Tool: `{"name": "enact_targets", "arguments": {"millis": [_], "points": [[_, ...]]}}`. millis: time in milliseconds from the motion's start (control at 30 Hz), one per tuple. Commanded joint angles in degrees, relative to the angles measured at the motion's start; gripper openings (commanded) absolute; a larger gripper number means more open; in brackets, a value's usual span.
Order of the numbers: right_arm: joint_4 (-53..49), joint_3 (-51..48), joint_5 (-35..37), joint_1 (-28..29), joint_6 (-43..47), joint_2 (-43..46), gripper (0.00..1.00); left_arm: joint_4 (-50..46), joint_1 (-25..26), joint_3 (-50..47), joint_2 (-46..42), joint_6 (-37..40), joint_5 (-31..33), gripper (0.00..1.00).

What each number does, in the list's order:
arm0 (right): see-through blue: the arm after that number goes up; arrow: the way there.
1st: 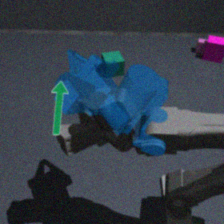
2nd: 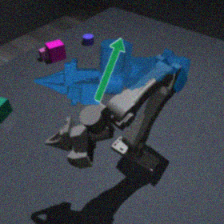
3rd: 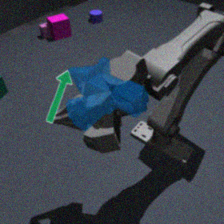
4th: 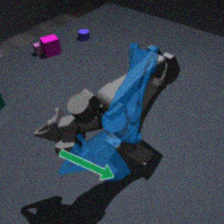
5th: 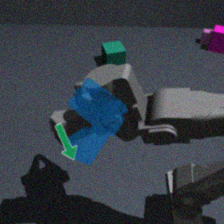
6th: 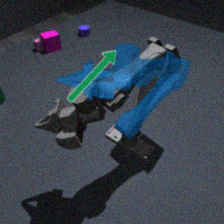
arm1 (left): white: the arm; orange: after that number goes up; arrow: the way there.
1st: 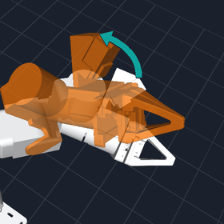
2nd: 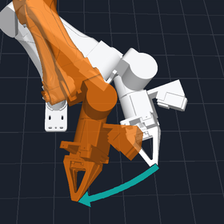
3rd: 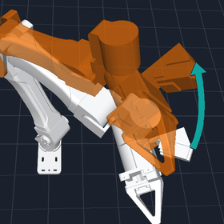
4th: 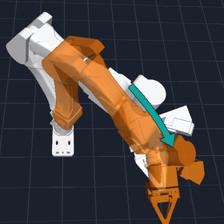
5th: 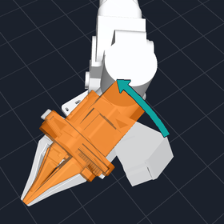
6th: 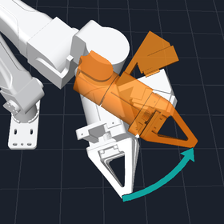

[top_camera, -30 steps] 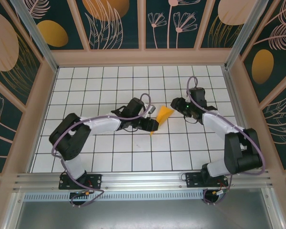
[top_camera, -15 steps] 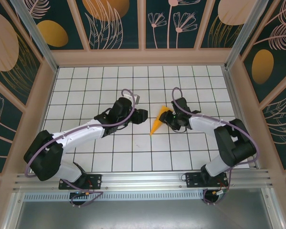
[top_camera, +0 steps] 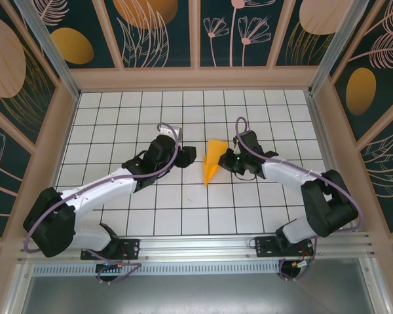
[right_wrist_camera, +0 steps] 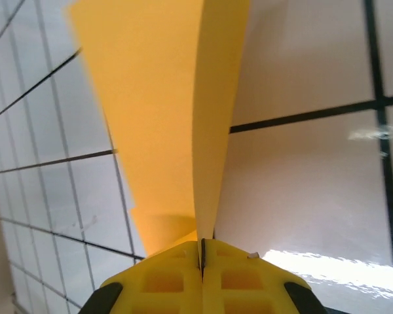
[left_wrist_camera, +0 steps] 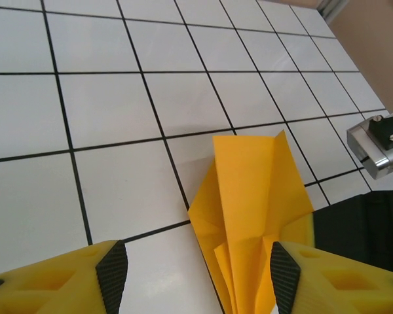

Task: Fold a paper plane with a square sheet of paper (fold left side to right side)
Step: Move the paper plane to the top-center of the table.

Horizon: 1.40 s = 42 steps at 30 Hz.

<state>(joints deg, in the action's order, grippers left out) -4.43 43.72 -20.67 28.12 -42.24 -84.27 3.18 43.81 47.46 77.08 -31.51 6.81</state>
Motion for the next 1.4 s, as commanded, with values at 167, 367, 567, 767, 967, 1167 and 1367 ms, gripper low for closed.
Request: {"name": "enact_targets", "arguments": {"millis": [167,367,567,767,967,1167,1367], "points": [[-3.5,-1.1,-3.1,-7.3,11.0,-5.3,0.06,-1.2,-0.3,-0.8,-1.7,1.1,3.9,0.64],[-16.9,4.8,10.6,-7.6,12.5,-1.8,0.42,-1.2,-0.3,-0.6,-2.4,1.1,5.7,0.67],[-26.1,9.1,18.5,-3.0,8.3,1.9,0.55,0.3,-0.3,-1.8,-3.5,0.5,8.1,0.75],[-19.6,7.1,13.6,2.7,0.2,2.3,0.65,2.2,-0.3,-3.6,-4.8,-0.4,10.9,0.87],[-18.7,9.3,15.1,6.2,-2.2,-5.2,0.64,2.2,-0.3,-4.8,-6.0,-0.4,11.5,0.92],[-19.1,12.0,16.3,7.3,-2.0,-11.1,0.42,2.4,-0.3,-5.4,-6.3,-0.1,10.9,0.93],[-21.1,13.8,18.0,7.6,0.0,-12.9,0.16,2.1,-0.3,-5.5,-6.3,0.1,10.9,0.93]]}}
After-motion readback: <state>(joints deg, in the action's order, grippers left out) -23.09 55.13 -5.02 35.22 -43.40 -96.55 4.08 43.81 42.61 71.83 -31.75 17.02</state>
